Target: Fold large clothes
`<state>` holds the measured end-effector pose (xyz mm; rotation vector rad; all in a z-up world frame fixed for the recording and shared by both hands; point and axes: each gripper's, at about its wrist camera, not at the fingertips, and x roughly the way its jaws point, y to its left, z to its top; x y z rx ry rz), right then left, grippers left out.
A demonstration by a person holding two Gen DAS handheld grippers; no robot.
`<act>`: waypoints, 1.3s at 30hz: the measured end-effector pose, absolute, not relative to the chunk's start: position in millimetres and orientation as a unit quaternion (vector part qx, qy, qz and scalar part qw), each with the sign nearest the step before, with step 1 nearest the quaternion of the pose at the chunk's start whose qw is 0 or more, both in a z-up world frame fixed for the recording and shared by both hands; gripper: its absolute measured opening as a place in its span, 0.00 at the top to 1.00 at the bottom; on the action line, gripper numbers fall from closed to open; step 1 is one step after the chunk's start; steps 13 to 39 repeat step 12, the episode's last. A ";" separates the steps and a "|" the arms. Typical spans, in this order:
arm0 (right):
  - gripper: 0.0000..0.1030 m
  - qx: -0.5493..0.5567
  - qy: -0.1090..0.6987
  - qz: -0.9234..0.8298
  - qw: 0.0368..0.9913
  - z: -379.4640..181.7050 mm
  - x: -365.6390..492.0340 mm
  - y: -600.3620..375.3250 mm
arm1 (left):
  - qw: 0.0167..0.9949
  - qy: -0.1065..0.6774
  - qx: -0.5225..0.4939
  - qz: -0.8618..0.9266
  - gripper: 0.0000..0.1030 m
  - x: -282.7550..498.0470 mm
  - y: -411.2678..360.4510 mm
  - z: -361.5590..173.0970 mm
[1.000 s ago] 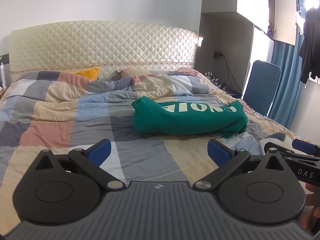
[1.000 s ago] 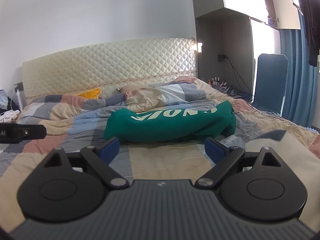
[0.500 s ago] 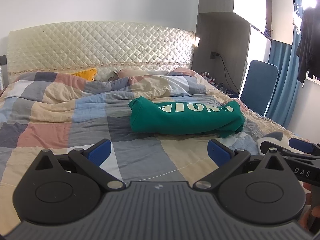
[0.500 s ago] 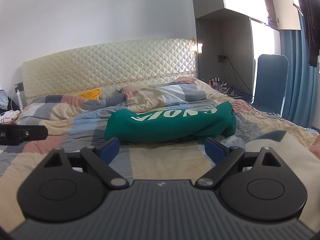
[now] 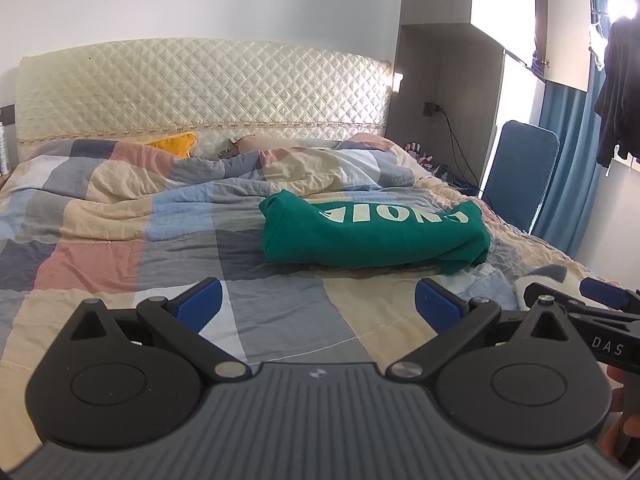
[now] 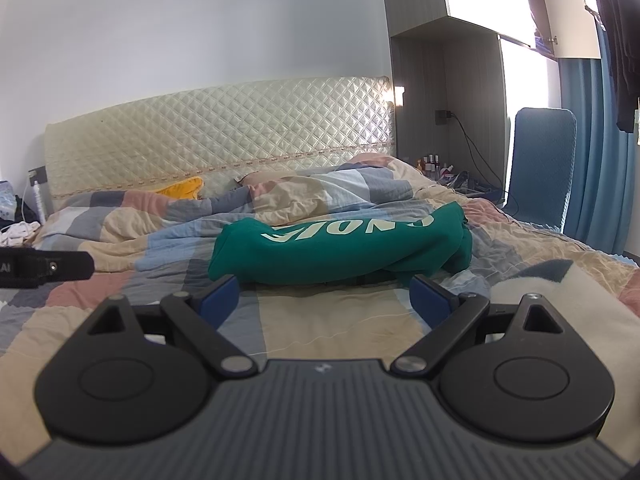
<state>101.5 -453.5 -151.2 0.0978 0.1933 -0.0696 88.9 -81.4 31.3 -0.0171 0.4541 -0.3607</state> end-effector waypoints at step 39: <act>0.09 0.050 0.097 -0.034 0.993 -151.5 101.0 -453.1 | 0.958 0.225 -0.008 -0.179 0.00 88.3 -83.3 33.3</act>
